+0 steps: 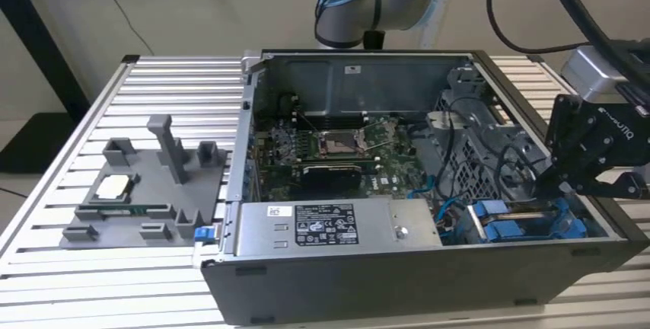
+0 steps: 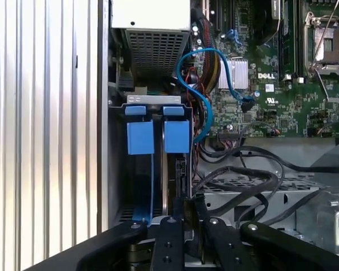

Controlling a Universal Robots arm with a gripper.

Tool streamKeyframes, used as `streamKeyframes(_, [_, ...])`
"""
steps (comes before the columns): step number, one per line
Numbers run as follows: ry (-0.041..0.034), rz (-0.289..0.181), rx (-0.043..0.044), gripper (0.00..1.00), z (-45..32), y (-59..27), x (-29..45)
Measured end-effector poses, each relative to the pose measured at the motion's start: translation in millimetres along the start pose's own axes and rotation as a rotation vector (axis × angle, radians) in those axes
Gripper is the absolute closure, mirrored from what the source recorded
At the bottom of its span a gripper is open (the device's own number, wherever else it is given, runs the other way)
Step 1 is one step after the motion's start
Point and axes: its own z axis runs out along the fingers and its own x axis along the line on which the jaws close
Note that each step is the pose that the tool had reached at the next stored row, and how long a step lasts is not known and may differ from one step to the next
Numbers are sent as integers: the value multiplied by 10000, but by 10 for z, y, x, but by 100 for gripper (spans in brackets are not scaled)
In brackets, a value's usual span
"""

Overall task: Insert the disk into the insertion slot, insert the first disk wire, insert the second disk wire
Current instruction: 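Insert the first disk wire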

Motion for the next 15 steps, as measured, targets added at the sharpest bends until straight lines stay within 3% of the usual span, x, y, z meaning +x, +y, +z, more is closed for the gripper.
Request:
streamKeyframes(4, [-85,-37,14,81,12,-1,2])
streamKeyframes(8, [-93,-67,288,81,29,6,7])
streamKeyframes(15, [-46,-74,404,81,56,27,10])
